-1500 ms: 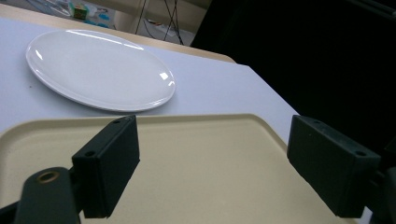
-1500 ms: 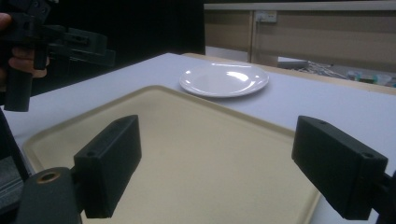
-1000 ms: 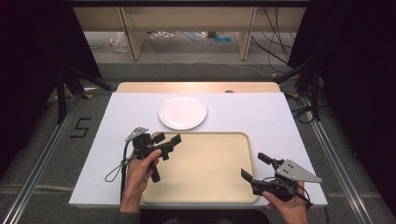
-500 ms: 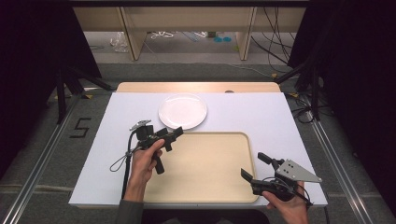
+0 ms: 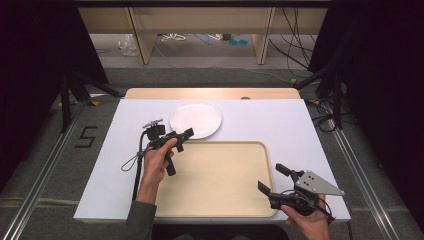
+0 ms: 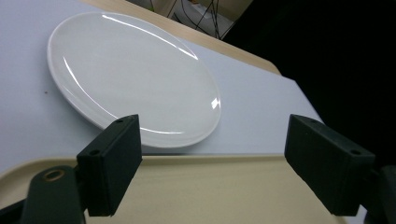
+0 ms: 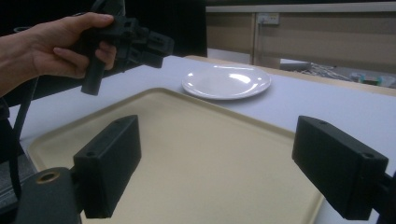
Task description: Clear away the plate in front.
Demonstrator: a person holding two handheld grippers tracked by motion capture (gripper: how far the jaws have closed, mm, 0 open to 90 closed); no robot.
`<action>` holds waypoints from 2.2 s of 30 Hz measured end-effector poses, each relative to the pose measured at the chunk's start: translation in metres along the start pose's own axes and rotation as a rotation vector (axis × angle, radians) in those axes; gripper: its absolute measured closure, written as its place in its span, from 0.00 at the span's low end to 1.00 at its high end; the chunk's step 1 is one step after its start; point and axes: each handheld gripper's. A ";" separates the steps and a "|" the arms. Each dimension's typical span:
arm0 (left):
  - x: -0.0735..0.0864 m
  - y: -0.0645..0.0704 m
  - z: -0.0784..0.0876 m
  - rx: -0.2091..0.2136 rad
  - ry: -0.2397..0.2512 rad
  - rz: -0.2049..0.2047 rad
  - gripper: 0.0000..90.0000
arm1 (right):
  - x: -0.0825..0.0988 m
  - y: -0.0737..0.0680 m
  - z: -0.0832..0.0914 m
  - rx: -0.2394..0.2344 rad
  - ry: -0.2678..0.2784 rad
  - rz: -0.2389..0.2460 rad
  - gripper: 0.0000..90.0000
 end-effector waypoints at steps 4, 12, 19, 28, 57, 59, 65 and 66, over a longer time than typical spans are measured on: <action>-0.003 -0.006 -0.006 -0.005 -0.018 0.057 0.20 | 0.000 0.000 0.000 0.000 0.003 0.001 0.18; -0.006 -0.016 -0.014 -0.012 -0.026 0.130 0.20 | 0.000 0.000 0.000 0.003 -0.001 -0.011 0.18; -0.005 -0.021 -0.021 -0.037 -0.040 0.167 0.20 | 0.000 0.000 -0.001 -0.011 0.005 -0.003 0.18; -0.007 -0.027 -0.028 -0.046 -0.033 0.255 0.21 | 0.000 0.000 -0.001 -0.002 0.003 -0.006 0.18; -0.001 -0.043 -0.045 -0.090 -0.052 0.428 0.19 | 0.000 0.000 -0.002 -0.037 0.044 -0.013 0.19; 0.000 -0.045 -0.047 -0.092 -0.051 0.445 0.19 | -0.001 0.001 -0.001 -0.031 0.040 -0.012 0.19; -0.001 -0.048 -0.049 -0.128 -0.050 0.473 0.21 | 0.000 0.000 0.000 -0.030 0.037 -0.028 0.19; -0.001 -0.048 -0.049 -0.130 -0.047 0.479 0.21 | 0.000 0.000 -0.001 -0.030 0.035 -0.025 0.19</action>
Point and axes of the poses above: each handheld gripper's, and its own axes: z roughly backward along the jaws, x roughly out of its underside, y roughly to its right, and after that the axes turned 13 degrees about -z, right-handed
